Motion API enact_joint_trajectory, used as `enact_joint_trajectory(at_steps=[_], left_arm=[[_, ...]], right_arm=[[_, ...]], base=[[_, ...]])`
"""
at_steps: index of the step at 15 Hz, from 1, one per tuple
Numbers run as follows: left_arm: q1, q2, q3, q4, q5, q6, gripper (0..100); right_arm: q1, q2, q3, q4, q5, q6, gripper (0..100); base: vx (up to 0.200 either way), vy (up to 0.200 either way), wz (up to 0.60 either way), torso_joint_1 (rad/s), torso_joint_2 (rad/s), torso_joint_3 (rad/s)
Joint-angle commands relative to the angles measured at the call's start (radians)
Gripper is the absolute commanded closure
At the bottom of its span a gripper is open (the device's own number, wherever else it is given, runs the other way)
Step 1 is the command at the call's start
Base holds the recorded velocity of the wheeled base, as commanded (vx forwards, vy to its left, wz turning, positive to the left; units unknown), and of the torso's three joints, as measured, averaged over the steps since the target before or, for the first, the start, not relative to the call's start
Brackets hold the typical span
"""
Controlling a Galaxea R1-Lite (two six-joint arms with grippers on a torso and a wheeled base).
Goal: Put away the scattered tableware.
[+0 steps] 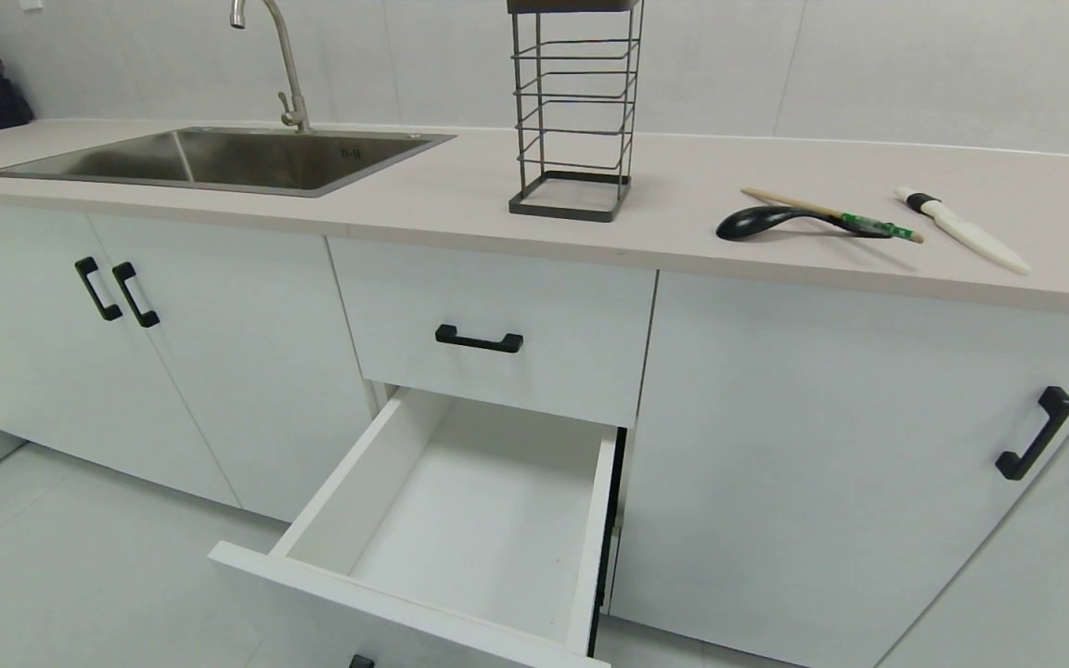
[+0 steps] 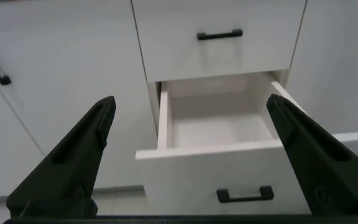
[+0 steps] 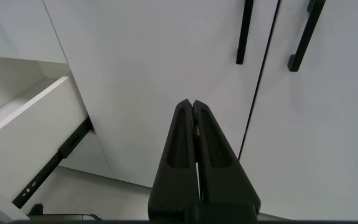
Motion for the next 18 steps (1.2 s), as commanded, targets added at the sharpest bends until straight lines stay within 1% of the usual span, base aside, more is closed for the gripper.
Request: enact_joint_trajectory(at_steps=[1, 2, 3, 4, 6, 7, 8, 16, 18], left_arm=[[0.039, -0.200, 0.021, 0.102, 0.003, -0.030, 0], [0.041, -0.200, 0.021, 0.128, 0.013, -0.030, 0], [0.041, -0.200, 0.021, 0.146, 0.042, -0.028, 0], [0.041, -0.200, 0.022, 0.172, 0.089, -0.028, 0], [0.041, -0.200, 0.021, 0.232, 0.140, -0.027, 0], [0.041, -0.200, 0.024, 0.249, 0.154, -0.028, 0], [0.041, -0.200, 0.022, 0.272, 0.178, -0.038, 0], [0.041, -0.200, 0.022, 0.267, 0.184, -0.036, 0], [0.041, -0.200, 0.022, 0.267, 0.183, -0.041, 0]], right_arm=[[0.000, 0.001, 0.000, 0.000, 0.000, 0.000, 100], [0.000, 0.001, 0.000, 0.000, 0.000, 0.000, 100], [0.000, 0.001, 0.000, 0.000, 0.000, 0.000, 100], [0.000, 0.001, 0.000, 0.000, 0.000, 0.000, 100], [0.000, 0.001, 0.000, 0.000, 0.000, 0.000, 100], [0.000, 0.001, 0.000, 0.000, 0.000, 0.000, 100], [0.000, 0.001, 0.000, 0.000, 0.000, 0.000, 100], [0.000, 0.001, 0.000, 0.000, -0.001, 0.000, 100], [0.000, 0.001, 0.000, 0.000, -0.001, 0.000, 100]], base=[[0.000, 0.000, 0.00, 0.000, 0.00, 0.000], [0.000, 0.000, 0.00, 0.000, 0.00, 0.000], [0.000, 0.000, 0.00, 0.000, 0.00, 0.000], [0.000, 0.000, 0.00, 0.000, 0.00, 0.000], [0.000, 0.000, 0.00, 0.000, 0.00, 0.000], [0.000, 0.000, 0.00, 0.000, 0.00, 0.000], [0.000, 0.000, 0.00, 0.000, 0.00, 0.000], [0.000, 0.000, 0.00, 0.000, 0.00, 0.000], [0.000, 0.000, 0.00, 0.053, -0.11, -0.021]])
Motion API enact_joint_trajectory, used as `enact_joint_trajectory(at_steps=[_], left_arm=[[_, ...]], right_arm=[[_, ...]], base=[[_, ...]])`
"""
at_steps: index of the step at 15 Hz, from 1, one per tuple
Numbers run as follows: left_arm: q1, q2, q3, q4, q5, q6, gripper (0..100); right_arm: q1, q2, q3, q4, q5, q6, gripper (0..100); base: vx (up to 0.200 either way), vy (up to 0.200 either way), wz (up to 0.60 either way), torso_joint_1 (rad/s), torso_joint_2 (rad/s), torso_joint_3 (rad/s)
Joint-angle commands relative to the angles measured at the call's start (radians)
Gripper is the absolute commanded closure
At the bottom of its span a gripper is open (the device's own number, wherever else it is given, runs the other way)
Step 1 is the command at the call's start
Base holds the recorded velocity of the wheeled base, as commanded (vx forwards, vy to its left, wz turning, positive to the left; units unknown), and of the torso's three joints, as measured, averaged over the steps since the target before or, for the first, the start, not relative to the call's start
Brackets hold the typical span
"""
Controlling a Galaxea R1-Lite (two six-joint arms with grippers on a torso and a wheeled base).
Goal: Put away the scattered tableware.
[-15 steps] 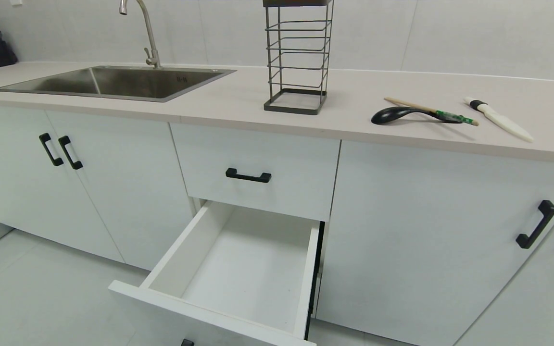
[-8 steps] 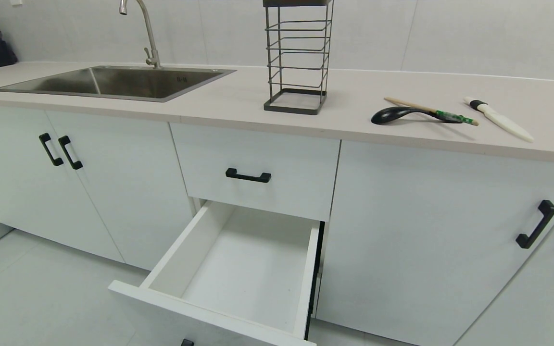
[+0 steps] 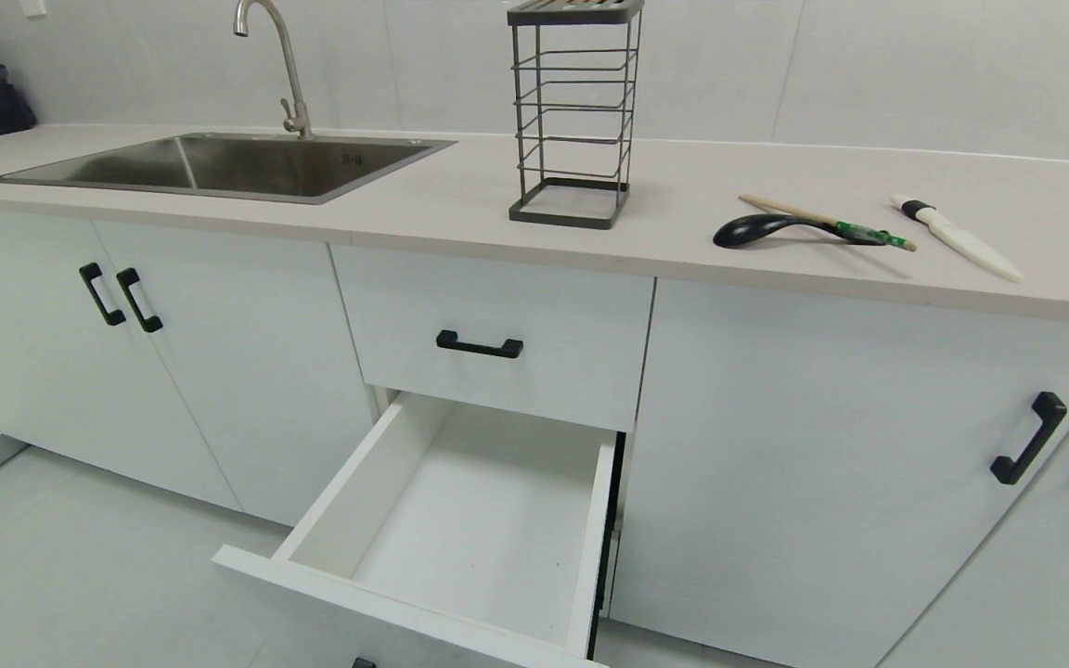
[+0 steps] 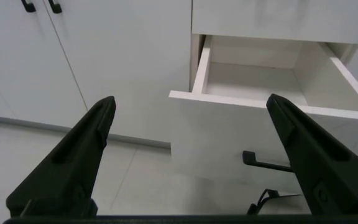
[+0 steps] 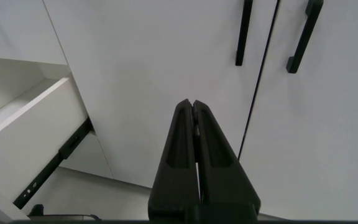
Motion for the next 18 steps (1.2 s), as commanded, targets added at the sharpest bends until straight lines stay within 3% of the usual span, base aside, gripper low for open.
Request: enact_joint_trajectory(at_steps=[1, 5, 8, 11, 18], left_arm=[[0.000, 0.002, 0.000, 0.000, -0.001, -0.002, 0], [0.000, 0.002, 0.000, 0.000, 0.009, -0.002, 0], [0.000, 0.002, 0.000, 0.001, 0.009, -0.004, 0], [0.000, 0.002, 0.000, 0.000, 0.009, -0.002, 0], [0.000, 0.002, 0.000, 0.000, 0.015, -0.008, 0]], right_arm=[[0.000, 0.001, 0.000, 0.000, 0.000, 0.000, 100], [0.000, 0.001, 0.000, 0.000, 0.000, 0.000, 100], [0.000, 0.001, 0.000, 0.000, 0.001, 0.000, 100], [0.000, 0.001, 0.000, 0.000, 0.001, 0.000, 100], [0.000, 0.001, 0.000, 0.000, 0.000, 0.000, 100]], base=[[0.000, 0.000, 0.00, 0.149, -0.21, -0.100], [0.000, 0.000, 0.00, 0.204, -0.26, -0.242], [0.200, 0.000, 0.00, 0.129, -0.53, -0.149], [0.200, 0.000, 0.00, 0.038, -0.05, -0.036], [0.000, 0.000, 0.00, 0.051, -0.11, -0.053]])
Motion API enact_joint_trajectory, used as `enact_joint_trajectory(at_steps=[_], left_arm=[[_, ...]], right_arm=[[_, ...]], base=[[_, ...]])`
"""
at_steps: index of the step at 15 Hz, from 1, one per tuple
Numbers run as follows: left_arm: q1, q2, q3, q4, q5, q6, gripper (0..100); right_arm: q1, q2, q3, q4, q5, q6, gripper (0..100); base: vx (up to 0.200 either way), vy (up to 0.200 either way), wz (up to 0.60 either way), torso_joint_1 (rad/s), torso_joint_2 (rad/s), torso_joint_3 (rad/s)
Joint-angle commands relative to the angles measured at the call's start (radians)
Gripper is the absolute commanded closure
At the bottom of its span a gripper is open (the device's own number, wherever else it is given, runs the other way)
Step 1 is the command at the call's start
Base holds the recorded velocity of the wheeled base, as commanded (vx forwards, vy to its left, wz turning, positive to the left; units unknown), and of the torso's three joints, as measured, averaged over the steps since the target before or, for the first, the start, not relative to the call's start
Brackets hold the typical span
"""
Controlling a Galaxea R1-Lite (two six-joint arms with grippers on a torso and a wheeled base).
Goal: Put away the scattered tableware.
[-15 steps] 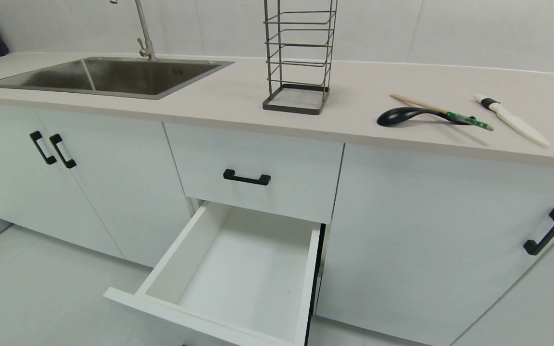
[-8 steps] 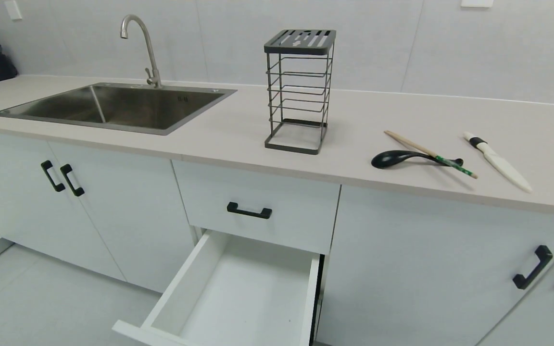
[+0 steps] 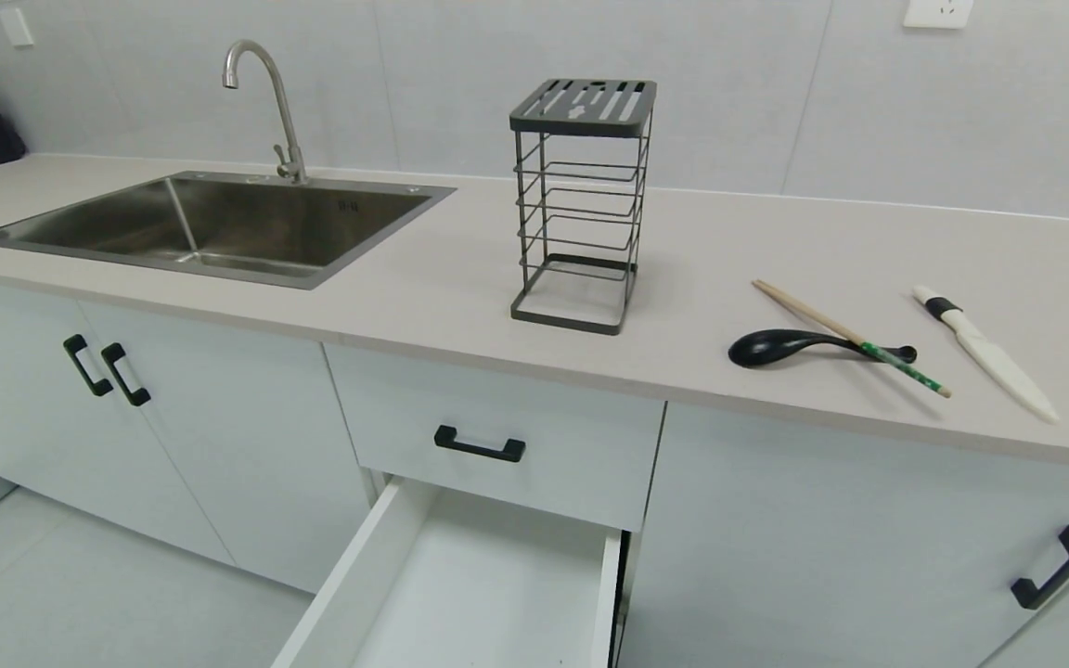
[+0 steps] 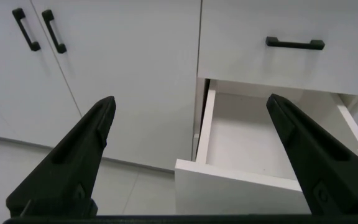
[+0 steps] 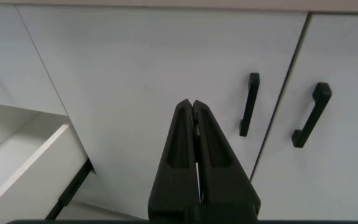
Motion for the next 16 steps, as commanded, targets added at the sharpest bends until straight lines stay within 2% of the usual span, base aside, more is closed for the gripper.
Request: enact_joint_trajectory(at_steps=[1, 3, 16], left_arm=[[0.000, 0.002, 0.000, 0.000, 0.000, 0.000, 0], [0.000, 0.002, 0.000, 0.000, 0.000, 0.000, 0], [0.000, 0.002, 0.000, 0.000, -0.001, 0.001, 0]], right_arm=[[0.000, 0.001, 0.000, 0.000, 0.000, 0.000, 100], [0.000, 0.001, 0.000, 0.000, 0.000, 0.000, 100], [0.000, 0.001, 0.000, 0.000, 0.000, -0.001, 100]], base=[[0.000, 0.000, 0.00, 0.056, -0.41, -0.222], [0.000, 0.000, 0.00, 0.156, -0.46, -0.222], [0.000, 0.000, 0.00, 0.271, -0.50, -0.257]])
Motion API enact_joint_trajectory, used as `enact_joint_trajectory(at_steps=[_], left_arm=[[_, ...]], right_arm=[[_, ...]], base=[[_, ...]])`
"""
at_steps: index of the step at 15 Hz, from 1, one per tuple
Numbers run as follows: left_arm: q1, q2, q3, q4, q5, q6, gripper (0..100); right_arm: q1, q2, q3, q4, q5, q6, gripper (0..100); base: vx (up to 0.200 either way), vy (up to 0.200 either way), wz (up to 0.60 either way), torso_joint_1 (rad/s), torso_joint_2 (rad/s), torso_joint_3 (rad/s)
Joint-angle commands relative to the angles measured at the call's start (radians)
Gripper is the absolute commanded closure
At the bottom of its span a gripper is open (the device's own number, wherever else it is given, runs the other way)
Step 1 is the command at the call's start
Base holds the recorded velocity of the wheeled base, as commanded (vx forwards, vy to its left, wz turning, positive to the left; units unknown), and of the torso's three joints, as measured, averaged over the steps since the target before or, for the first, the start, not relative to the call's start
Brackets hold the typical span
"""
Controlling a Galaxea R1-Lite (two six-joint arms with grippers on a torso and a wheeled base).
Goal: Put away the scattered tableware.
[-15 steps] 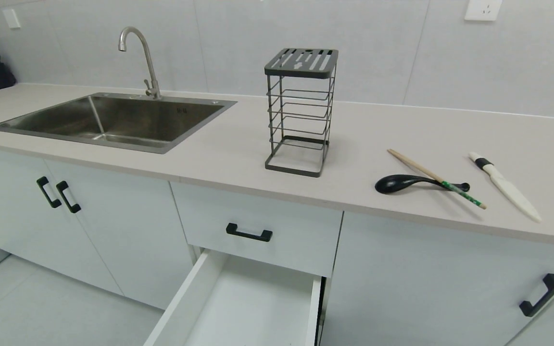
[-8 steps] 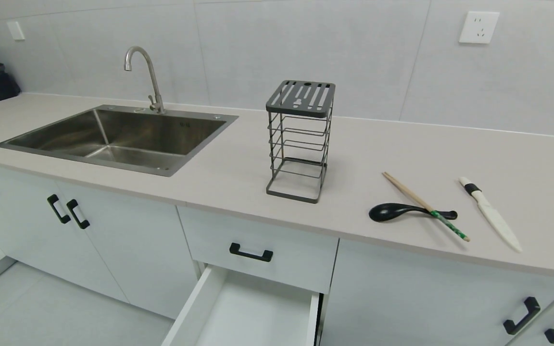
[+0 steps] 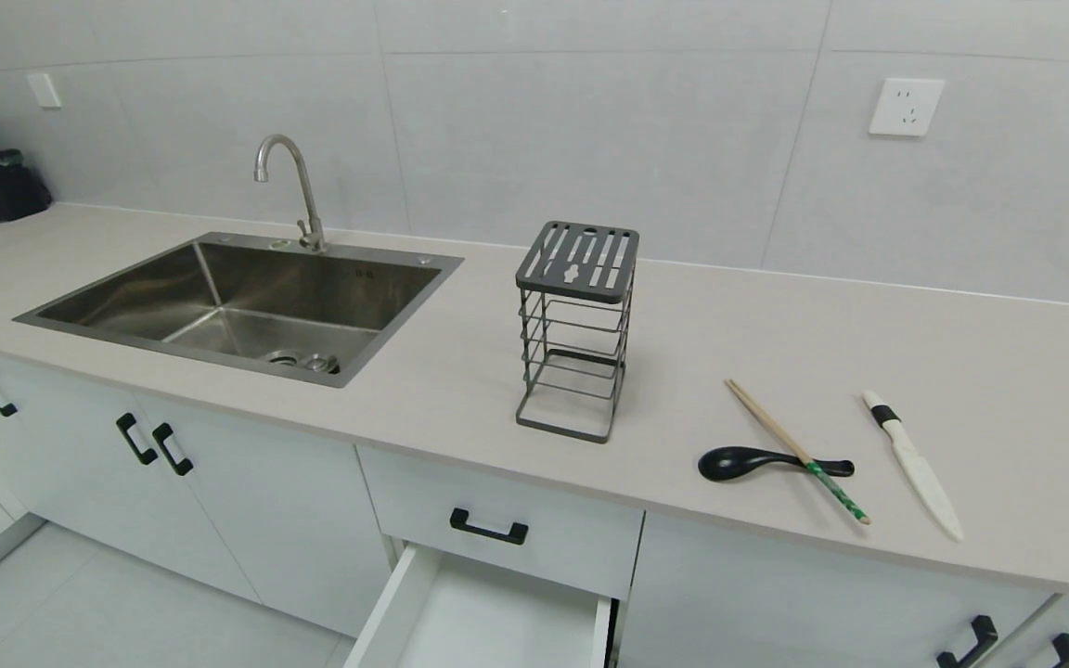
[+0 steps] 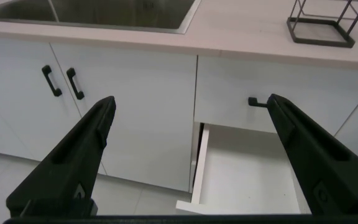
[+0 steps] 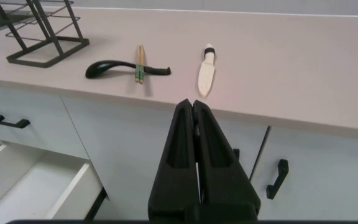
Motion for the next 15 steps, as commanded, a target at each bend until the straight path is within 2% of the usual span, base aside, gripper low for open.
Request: enact_joint_trajectory(at_steps=[1, 8, 9, 15], left_arm=[[0.000, 0.001, 0.000, 0.000, -0.001, -0.001, 0], [0.000, 0.001, 0.000, 0.000, -0.001, -0.001, 0], [0.000, 0.001, 0.000, 0.000, -0.001, -0.001, 0], [0.000, 0.001, 0.000, 0.000, -0.001, -0.001, 0]], right_arm=[[0.000, 0.001, 0.000, 0.000, 0.000, 0.000, 100], [0.000, 0.001, 0.000, 0.000, 0.000, 0.000, 100], [0.000, 0.001, 0.000, 0.000, 0.000, 0.002, 0], [0.000, 0.001, 0.000, 0.000, 0.002, 0.006, 0]], base=[[0.000, 0.000, 0.00, 0.251, -0.52, -0.251], [0.000, 0.000, 0.00, 0.041, -0.08, -0.041], [0.000, 0.000, 0.00, 0.000, 0.00, 0.000], [0.000, 0.000, 0.00, 0.000, 0.00, 0.000]])
